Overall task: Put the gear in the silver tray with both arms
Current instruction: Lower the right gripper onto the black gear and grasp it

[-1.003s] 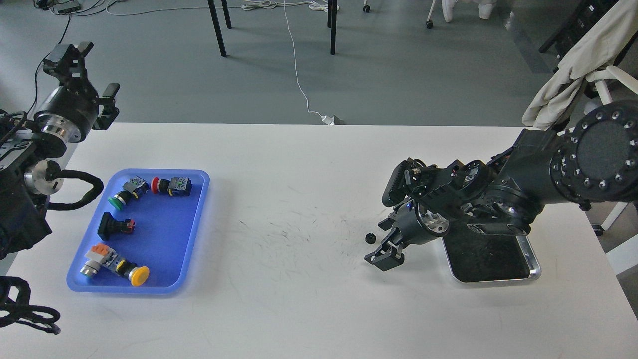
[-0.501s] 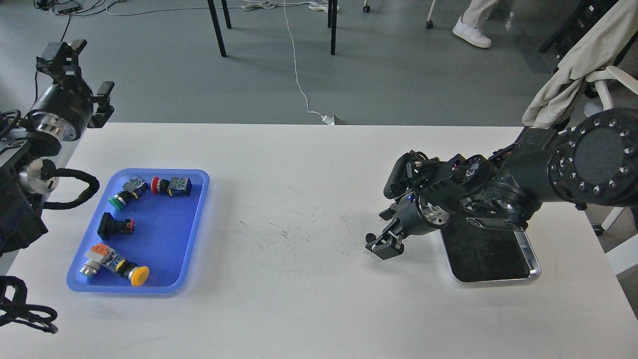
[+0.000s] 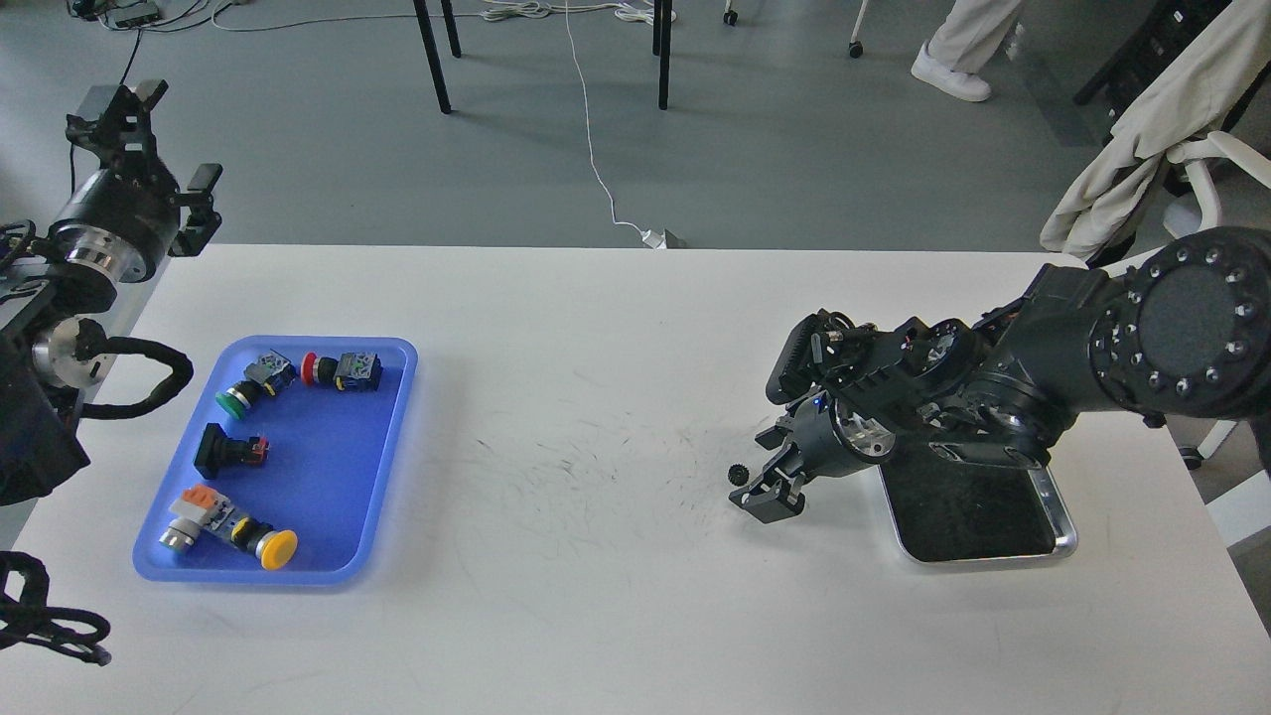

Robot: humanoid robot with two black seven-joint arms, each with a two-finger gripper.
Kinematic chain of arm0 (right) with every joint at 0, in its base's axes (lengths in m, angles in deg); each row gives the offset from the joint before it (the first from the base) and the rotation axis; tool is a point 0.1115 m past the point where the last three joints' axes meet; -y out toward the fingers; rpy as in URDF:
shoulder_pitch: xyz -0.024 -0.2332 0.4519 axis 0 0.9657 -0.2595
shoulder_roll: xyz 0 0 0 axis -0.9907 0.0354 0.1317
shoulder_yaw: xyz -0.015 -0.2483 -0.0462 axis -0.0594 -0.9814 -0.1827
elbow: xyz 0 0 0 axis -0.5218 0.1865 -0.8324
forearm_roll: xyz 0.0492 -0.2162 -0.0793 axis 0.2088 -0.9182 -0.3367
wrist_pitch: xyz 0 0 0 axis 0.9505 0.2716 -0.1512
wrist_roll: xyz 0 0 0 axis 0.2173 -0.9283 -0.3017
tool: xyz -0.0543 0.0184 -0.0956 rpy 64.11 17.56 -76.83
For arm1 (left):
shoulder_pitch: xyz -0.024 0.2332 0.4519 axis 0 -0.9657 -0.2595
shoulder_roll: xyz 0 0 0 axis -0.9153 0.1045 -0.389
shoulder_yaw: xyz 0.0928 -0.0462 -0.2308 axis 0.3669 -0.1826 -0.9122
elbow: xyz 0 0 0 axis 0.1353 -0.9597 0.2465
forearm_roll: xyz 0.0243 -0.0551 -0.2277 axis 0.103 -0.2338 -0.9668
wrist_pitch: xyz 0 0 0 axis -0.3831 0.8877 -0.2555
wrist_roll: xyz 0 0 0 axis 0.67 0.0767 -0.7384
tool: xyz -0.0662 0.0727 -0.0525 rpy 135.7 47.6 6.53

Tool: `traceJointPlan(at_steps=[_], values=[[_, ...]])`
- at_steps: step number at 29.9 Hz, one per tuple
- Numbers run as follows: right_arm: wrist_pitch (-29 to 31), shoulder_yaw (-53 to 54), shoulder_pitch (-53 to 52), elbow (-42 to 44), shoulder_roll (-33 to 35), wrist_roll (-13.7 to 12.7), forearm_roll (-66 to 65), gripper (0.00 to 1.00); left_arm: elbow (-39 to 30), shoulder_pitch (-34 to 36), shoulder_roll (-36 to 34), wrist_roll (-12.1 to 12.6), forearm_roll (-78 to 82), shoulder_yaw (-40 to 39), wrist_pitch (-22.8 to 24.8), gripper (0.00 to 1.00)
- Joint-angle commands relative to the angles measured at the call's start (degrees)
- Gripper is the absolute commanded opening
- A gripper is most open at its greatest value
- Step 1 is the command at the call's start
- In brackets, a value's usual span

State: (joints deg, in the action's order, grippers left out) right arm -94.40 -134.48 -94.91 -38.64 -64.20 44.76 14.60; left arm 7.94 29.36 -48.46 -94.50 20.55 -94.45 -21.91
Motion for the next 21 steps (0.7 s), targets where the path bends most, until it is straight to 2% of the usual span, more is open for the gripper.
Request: traceJointPlan(at_steps=[1,16,21], values=[[-0.6,0.1,0.1,0.2,0.0,0.0,0.0,0.77,0.0,-0.1,0.0,-0.1,0.0,0.0,0.0,0.99],[-1.8,0.1,1.3,1.7,0.0,0.0,-0.2,0.71,0.0,-0.2,-0.4,-0.3,-0.2,0.1,0.0,0.99],[-1.8,0.0,1.4,1.7,0.0,0.0,-0.2,0.66,0.0,-0.3,-0.4,-0.3,-0.2,0.0,0.0,0.99]])
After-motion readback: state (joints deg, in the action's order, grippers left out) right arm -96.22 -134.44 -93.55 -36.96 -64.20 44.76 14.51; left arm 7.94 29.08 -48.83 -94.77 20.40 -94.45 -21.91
